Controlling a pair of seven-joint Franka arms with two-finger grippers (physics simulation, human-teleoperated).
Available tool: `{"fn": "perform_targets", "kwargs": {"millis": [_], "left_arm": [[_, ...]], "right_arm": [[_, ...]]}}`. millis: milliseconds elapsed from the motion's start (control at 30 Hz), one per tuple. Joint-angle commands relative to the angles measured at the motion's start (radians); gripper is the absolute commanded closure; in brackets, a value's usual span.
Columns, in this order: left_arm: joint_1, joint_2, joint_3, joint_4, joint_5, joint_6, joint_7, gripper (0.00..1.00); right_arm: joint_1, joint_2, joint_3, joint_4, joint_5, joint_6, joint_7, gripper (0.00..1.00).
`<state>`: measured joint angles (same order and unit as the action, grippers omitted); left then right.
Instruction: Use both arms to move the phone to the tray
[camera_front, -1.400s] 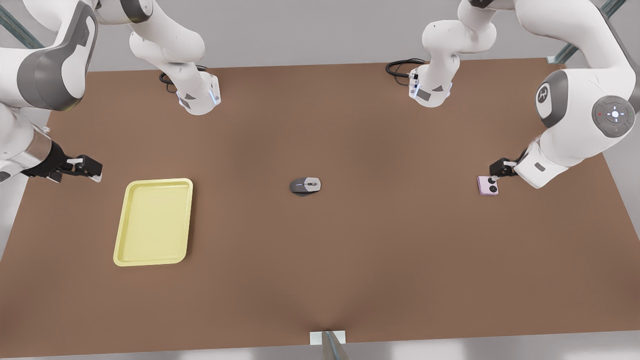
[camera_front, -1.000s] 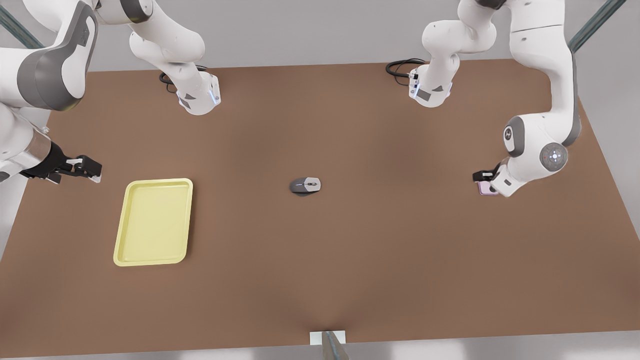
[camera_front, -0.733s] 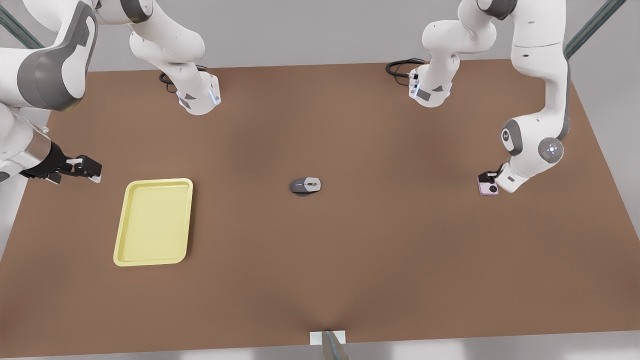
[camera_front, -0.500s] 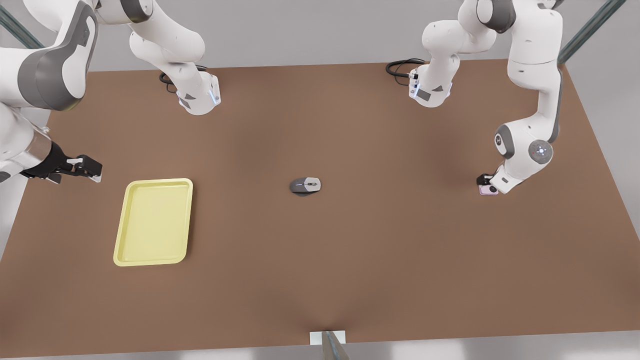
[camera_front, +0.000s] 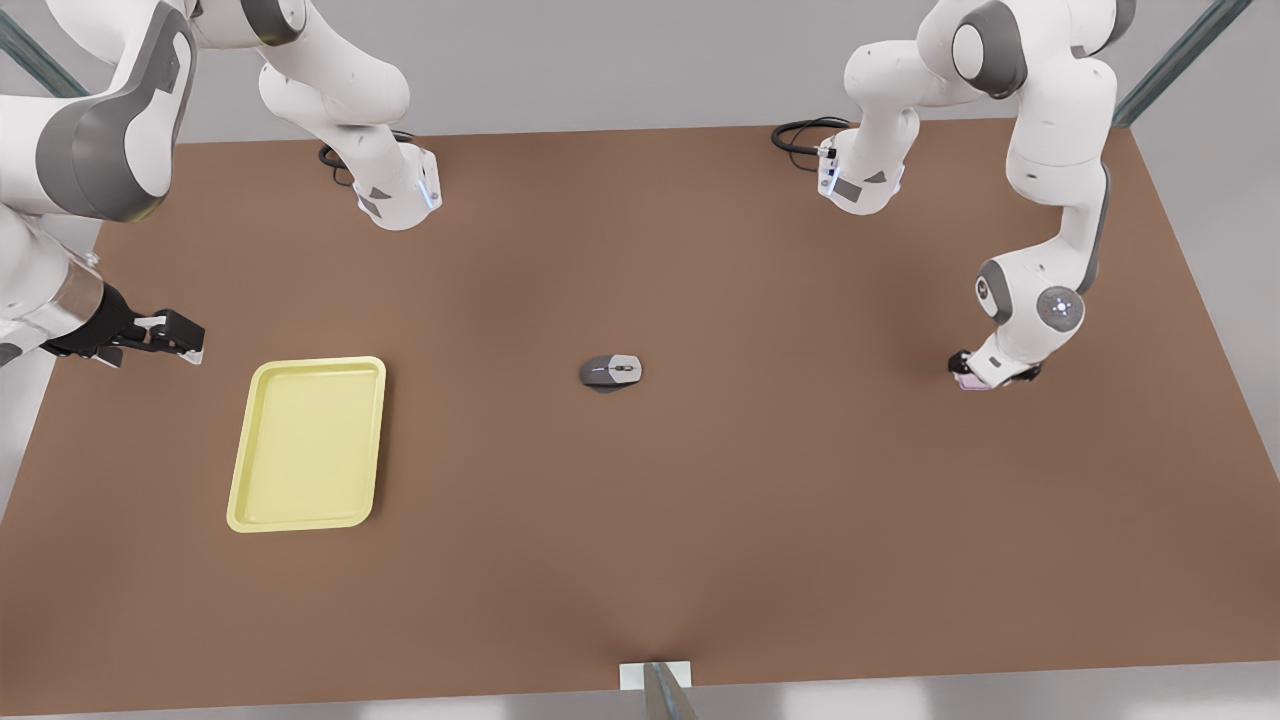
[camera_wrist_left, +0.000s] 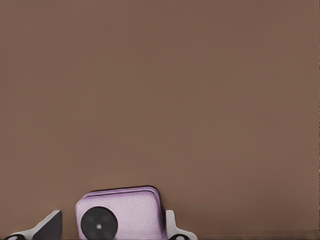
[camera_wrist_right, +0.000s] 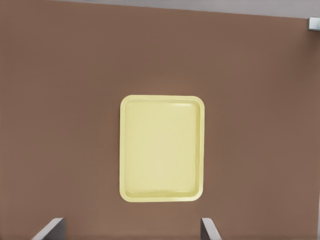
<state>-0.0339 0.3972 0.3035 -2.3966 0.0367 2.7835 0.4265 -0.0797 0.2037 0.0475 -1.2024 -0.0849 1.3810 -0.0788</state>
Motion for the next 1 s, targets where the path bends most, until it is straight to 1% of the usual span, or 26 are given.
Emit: {"fn": "perform_targets", "kwargs": {"millis": [0,67,100,167,233,300,500,600,967], "left_arm": [[0.000,-0.003,0.000,-0.010,-0.009,0.016,0.094,0.00],[0.000,-0.003,0.000,-0.010,-0.014,0.014,0.092,0.00],[0.000,-0.003,0.000,-0.010,-0.014,0.013,0.092,0.07],[0.000,-0.003,0.000,-0.010,-0.014,0.013,0.092,0.12],[0.000,-0.001,0.000,-0.010,-0.014,0.014,0.092,0.12],[0.000,0.002,0.000,-0.010,-0.014,0.014,0.092,0.15],[0.000,-0.001,-0.001,-0.009,-0.015,0.007,0.087,0.16],[-0.001,-0.003,-0.004,-0.006,-0.015,0.001,0.080,0.20],[0.000,0.014,-0.012,-0.006,-0.043,0.007,0.072,0.20]], "right_arm": [[0.000,-0.001,0.000,0.001,-0.001,0.000,-0.002,0.00],[-0.002,-0.001,0.000,0.003,0.000,0.000,-0.002,0.00],[-0.003,-0.001,0.000,0.004,-0.001,0.000,-0.002,0.00],[-0.003,-0.001,-0.002,0.004,-0.004,0.000,-0.001,0.00],[0.000,-0.001,0.000,0.003,-0.022,0.001,-0.001,0.00],[0.000,0.000,0.000,0.003,-0.022,0.004,-0.001,0.00],[0.000,0.000,0.000,0.003,-0.024,0.007,-0.001,0.00],[0.000,0.000,0.000,0.003,-0.024,0.007,-0.001,0.00],[0.000,0.000,0.000,0.003,-0.024,0.006,-0.002,0.00]]}}
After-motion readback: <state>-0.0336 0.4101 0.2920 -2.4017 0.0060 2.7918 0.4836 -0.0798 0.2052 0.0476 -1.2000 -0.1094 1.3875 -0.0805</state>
